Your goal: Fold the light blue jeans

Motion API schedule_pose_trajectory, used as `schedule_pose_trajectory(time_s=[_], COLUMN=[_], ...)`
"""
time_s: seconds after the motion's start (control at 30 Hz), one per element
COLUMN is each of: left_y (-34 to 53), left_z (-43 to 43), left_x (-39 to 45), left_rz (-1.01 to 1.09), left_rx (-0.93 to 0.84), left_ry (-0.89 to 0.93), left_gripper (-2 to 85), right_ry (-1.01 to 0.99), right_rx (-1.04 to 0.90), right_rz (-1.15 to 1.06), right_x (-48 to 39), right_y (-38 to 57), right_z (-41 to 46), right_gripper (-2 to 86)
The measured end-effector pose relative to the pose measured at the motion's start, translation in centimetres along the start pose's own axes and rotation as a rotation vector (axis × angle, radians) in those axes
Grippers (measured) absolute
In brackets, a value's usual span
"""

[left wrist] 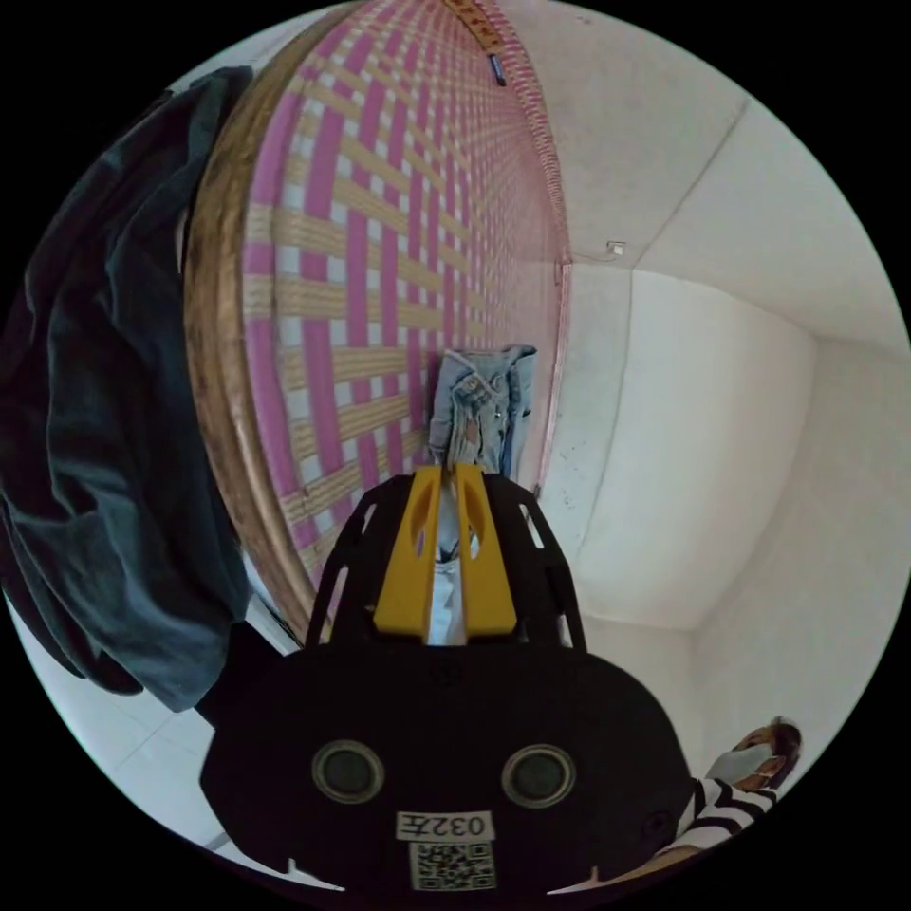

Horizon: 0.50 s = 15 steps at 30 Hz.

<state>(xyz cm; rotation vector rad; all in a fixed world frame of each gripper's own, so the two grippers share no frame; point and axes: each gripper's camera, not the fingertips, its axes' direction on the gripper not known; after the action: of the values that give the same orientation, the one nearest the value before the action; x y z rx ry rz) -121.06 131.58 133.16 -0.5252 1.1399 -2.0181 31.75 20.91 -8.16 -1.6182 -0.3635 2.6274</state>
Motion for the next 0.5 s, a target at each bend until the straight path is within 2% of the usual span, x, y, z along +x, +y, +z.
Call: schedule_pose_trajectory(time_s=[0.23,0.33,0.43,0.5], left_y=[-3.3,-4.9,-5.3,-4.6], left_z=[-0.4,0.0,0.3,-0.7], left_x=[2.3,1.7,-1.9,-3.3], left_rz=[0.102,0.08,-0.018,-0.031], left_rx=[0.0,-0.046,-0.09,-0.056], left_ry=[-0.031,-0.063,0.022,0.086], left_gripper=[-1.6,-1.2,0.2,1.0], right_ry=[-0.117,-0.072,-0.161,-0.222], right_rx=[-0.08,-0.132,-0.132,-0.139], right_rz=[-0.047,-0.038,0.004,0.032], right_x=[-0.2,0.0,1.4,2.2], right_y=[0.2,0.6,1.1,1.4], right_z=[0.1,0.9,1.5,1.5], right_gripper=[-0.5,0.3,5.0,8.9])
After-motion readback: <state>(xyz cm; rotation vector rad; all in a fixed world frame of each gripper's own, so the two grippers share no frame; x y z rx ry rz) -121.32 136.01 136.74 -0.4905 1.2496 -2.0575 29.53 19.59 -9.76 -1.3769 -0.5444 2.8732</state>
